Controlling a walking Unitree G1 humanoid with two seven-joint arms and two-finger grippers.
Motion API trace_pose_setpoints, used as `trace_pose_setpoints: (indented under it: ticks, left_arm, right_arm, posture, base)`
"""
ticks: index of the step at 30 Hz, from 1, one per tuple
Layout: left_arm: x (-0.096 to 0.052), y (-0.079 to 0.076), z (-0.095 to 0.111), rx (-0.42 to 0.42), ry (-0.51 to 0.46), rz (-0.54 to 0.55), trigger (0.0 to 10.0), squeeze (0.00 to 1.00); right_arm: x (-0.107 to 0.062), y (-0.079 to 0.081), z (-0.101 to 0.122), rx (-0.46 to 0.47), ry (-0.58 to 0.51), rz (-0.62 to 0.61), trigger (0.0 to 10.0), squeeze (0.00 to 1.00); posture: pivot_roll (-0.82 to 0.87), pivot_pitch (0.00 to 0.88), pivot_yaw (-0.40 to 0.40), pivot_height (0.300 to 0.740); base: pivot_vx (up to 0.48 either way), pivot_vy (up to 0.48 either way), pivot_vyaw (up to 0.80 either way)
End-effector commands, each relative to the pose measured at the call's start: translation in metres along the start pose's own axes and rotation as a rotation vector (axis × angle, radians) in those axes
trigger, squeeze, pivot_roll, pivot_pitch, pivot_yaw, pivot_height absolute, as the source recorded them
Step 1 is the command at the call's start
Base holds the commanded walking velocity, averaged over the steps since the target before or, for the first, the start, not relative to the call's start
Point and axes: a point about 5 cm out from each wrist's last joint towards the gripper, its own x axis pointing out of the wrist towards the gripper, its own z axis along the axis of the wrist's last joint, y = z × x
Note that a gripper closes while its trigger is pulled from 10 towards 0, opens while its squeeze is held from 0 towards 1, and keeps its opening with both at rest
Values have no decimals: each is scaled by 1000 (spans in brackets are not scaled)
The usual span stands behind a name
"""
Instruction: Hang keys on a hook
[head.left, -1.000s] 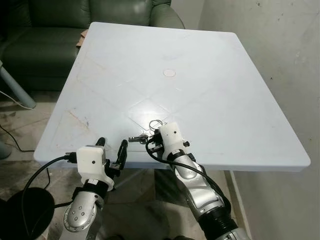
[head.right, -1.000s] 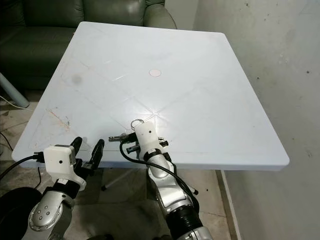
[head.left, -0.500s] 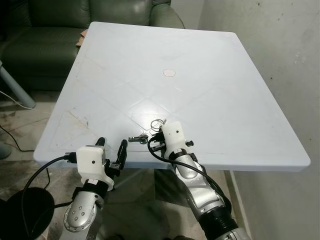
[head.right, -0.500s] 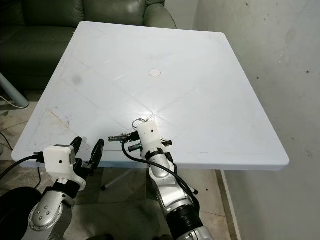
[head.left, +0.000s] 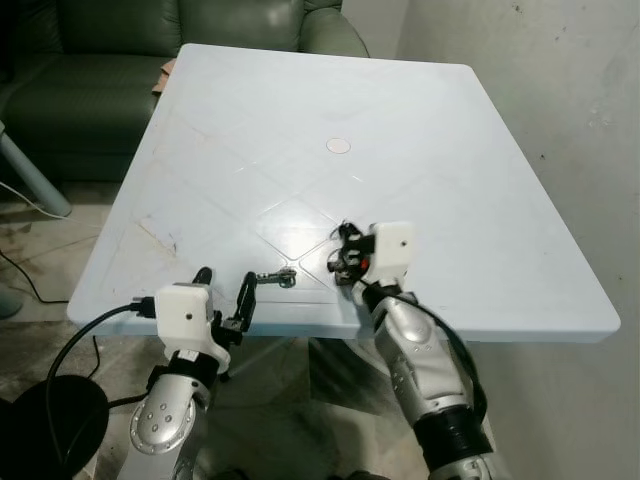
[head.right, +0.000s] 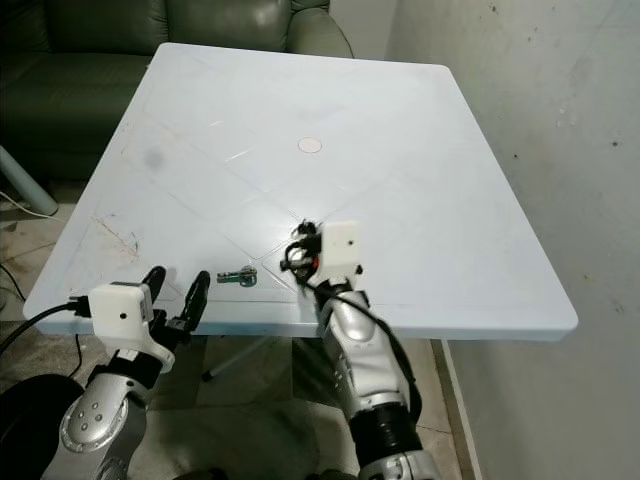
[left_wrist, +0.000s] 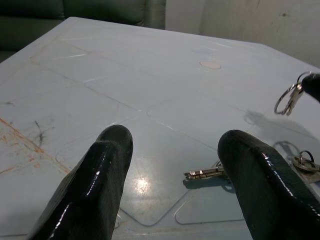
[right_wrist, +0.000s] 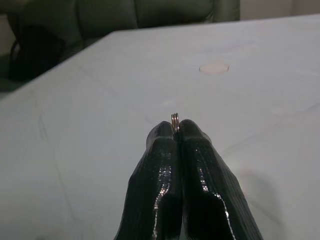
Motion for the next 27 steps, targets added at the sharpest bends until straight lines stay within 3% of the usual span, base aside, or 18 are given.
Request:
trace_pose_setpoints:
  ticks: [1, 2, 3, 5, 6, 11, 16, 27]
  left_arm:
    - [-1, 1, -3, 2, 15, 3, 10000, 0]
    - [-1, 1, -3, 2, 15, 3, 10000, 0]
    - [6, 3, 0, 5, -3, 4, 10000, 0]
    - [9, 4, 1, 7, -11, 5, 10000, 0]
    - [13, 7, 4, 7, -24, 19, 10000, 0]
    - [33, 24, 16, 7, -61, 89, 10000, 0]
    - [38, 35, 20, -3, -63, 124, 10000, 0]
    - [48, 55, 19, 18, -72, 184, 10000, 0]
  right_arm:
    - [1, 2, 4, 14, -25, 17, 0, 0]
    - [1, 2, 5, 15, -26, 18, 0, 0]
    - [1, -6, 12, 42, -51, 8, 4667, 0]
    - [1, -10, 15, 55, -62, 5, 4667, 0]
    - [0, -11, 18, 42, -89, 23, 10000, 0]
    - [-5, -20, 30, -29, -161, 36, 10000, 0]
    - [-11, -34, 34, -114, -167, 6, 10000, 0]
    - [-21, -59, 28, -167, -142, -77, 10000, 0]
  posture:
    - [-25, 132, -62, 740]
    - [-25, 132, -62, 740]
    - [-34, 110, -56, 740]
    - [-34, 110, -56, 740]
    - [-42, 88, -51, 740]
    - [-51, 66, -47, 740]
    - [-60, 45, -37, 740]
    - [-79, 0, -21, 740]
  base:
    - [0, 0, 0]
    - [0, 0, 0]
    - [0, 0, 0]
    - [0, 0, 0]
    - [0, 0, 0]
    - [0, 0, 0]
    - [0, 0, 0]
    - [0, 0, 0]
